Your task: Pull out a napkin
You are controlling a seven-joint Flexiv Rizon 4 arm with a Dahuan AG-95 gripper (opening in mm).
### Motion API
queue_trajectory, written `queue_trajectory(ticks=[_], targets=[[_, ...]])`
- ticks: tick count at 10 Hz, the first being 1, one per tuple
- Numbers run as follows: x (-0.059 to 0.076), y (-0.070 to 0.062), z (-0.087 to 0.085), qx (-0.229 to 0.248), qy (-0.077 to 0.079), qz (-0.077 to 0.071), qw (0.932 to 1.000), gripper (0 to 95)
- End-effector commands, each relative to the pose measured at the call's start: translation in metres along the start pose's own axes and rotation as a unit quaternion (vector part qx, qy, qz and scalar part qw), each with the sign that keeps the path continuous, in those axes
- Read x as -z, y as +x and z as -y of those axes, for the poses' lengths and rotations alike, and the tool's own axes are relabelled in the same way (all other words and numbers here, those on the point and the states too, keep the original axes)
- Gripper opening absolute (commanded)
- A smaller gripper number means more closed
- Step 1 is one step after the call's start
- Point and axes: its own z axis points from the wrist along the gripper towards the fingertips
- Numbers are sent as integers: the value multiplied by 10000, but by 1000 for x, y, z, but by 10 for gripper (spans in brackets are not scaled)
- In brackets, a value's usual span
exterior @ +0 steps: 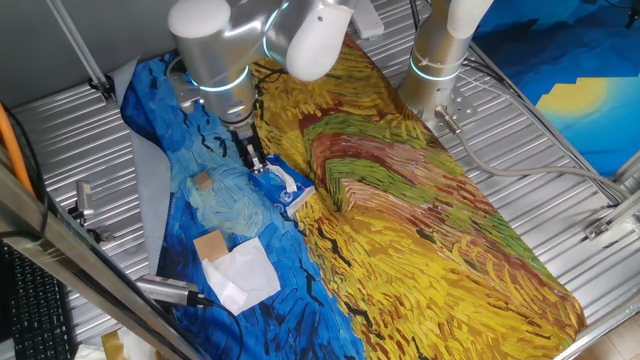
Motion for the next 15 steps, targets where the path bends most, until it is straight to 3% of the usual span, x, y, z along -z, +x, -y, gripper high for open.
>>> queue_trajectory(ticks=[1, 4, 8, 13, 15], targets=[[-3, 10, -2, -193, -47, -1, 9998, 0], [-10, 25, -9, -152, -16, 12, 9999, 0], [-4, 37, -9, -140, -39, -37, 9999, 0], [18, 42, -12, -145, -48, -103, 9998, 0], [14, 41, -12, -145, -39, -113, 9998, 0]])
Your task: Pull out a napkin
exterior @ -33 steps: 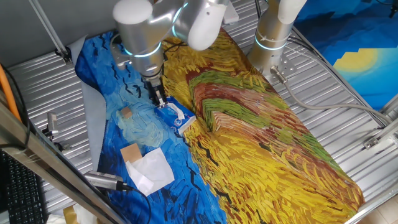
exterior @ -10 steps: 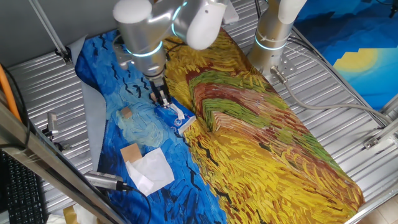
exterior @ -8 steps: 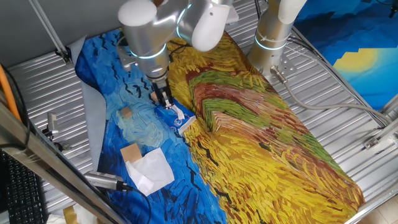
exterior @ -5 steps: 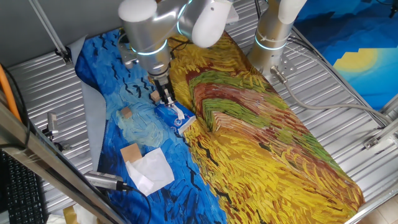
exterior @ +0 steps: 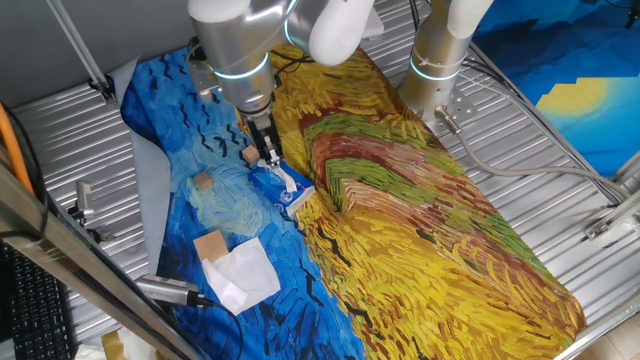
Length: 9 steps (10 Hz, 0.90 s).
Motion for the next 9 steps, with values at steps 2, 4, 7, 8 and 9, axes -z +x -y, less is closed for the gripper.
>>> queue_trajectory(ticks=[2, 4, 7, 8, 9], targets=[[-6, -1, 1, 36, 14, -4, 10000, 0], [-8, 1, 2, 44, 19, -20, 10000, 0], [-10, 3, 3, 66, 22, -26, 10000, 0], [-10, 3, 3, 65, 22, -31, 10000, 0], [-13, 2, 4, 66, 22, -41, 10000, 0]])
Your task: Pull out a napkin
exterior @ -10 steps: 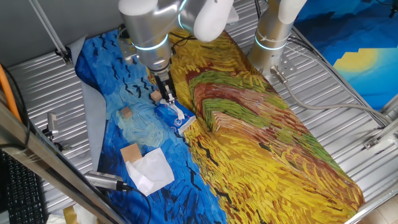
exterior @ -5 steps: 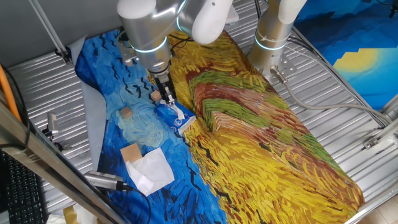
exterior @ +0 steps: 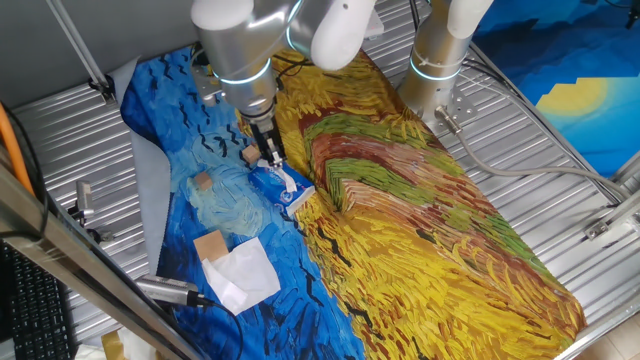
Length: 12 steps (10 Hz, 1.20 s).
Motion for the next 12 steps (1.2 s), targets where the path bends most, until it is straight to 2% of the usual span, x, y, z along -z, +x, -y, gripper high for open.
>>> queue_trajectory(ticks=[1, 10, 11, 12], targets=[[-4, -1, 1, -7, -10, -13, 10000, 0], [-6, -1, 1, -15, -11, -27, 10000, 0], [-6, -1, 1, 197, 32, -64, 9998, 0], [-6, -1, 1, 588, 247, -117, 9979, 0]])
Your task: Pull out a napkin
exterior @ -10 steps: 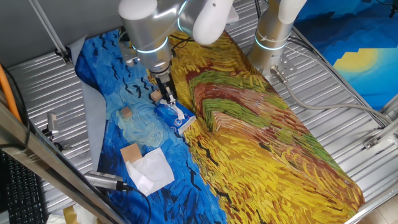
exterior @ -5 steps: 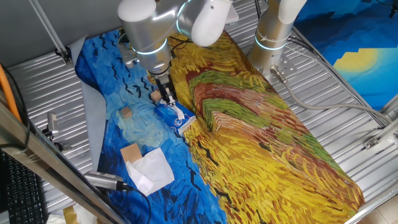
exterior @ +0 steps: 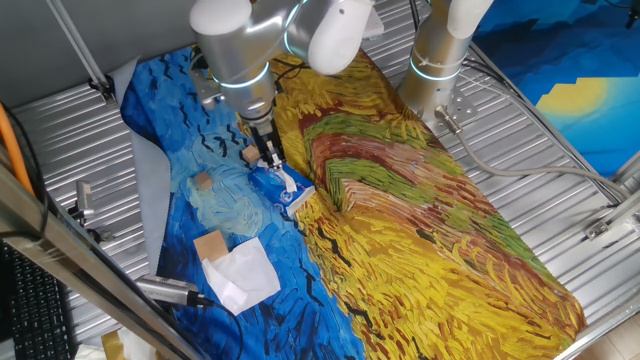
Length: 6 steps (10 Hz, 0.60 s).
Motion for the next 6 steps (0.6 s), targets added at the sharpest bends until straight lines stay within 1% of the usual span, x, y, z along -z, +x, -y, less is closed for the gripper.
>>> queue_trajectory(ticks=[1, 2, 4, 6], targets=[[0, 0, 0, 924, 534, -136, 9942, 0], [0, 0, 0, 1119, 636, -167, 9915, 0], [0, 0, 0, 1404, 780, -197, 9868, 0], [0, 0, 0, 1786, 990, -245, 9786, 0]])
